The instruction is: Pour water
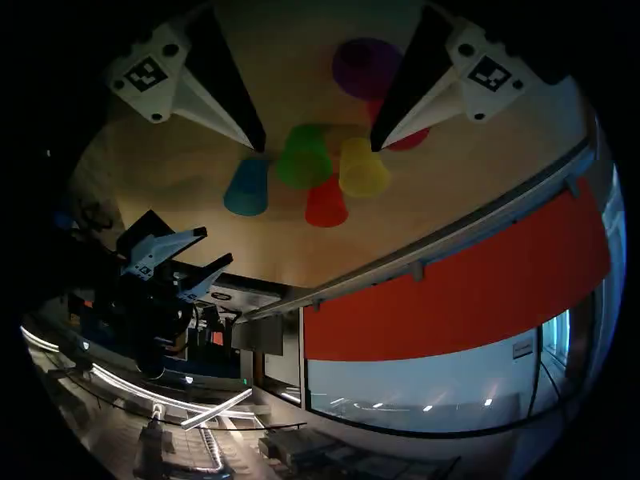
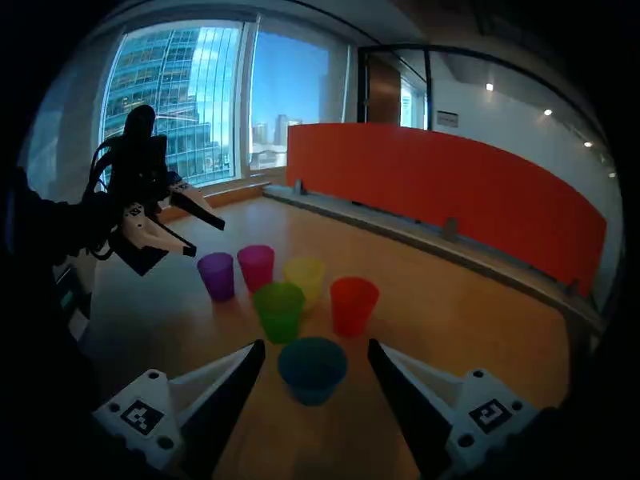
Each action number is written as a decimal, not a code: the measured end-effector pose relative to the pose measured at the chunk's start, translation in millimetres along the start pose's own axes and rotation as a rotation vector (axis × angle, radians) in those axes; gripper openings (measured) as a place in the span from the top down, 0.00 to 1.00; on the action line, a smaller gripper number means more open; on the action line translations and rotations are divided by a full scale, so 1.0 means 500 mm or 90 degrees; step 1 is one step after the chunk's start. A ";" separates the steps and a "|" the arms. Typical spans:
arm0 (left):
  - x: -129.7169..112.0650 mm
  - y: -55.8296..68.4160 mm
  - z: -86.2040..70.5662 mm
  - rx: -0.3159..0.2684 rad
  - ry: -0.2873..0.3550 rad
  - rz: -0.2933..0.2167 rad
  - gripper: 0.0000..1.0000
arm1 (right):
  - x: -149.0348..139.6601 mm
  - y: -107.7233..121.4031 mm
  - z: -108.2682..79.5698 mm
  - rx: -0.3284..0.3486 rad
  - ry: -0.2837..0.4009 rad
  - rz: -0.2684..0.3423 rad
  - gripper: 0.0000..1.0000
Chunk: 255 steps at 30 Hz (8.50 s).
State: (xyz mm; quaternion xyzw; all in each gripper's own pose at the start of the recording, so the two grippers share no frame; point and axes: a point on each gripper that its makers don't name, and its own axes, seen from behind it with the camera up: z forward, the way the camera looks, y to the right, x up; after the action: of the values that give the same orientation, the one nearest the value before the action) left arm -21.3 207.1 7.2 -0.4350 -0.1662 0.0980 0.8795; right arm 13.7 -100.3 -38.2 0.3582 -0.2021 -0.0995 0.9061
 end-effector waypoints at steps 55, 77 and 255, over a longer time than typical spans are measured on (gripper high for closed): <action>-0.023 -0.003 0.037 -0.007 -0.018 -0.008 0.02 | -0.136 -0.003 0.164 0.026 -0.080 -0.019 0.00; -0.032 -0.001 0.034 -0.005 -0.023 -0.007 0.03 | -0.128 -0.010 0.155 0.035 -0.071 -0.024 0.09; -0.014 0.058 0.223 0.032 -0.031 -0.044 0.13 | 0.199 0.065 -0.132 -0.051 0.199 -0.019 0.09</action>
State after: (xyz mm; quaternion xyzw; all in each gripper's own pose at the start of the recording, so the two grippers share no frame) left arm -70.4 303.9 45.8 -0.4046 -0.1996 0.0823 0.8887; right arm 133.2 -69.0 -30.1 0.3360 -0.0492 -0.0644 0.9384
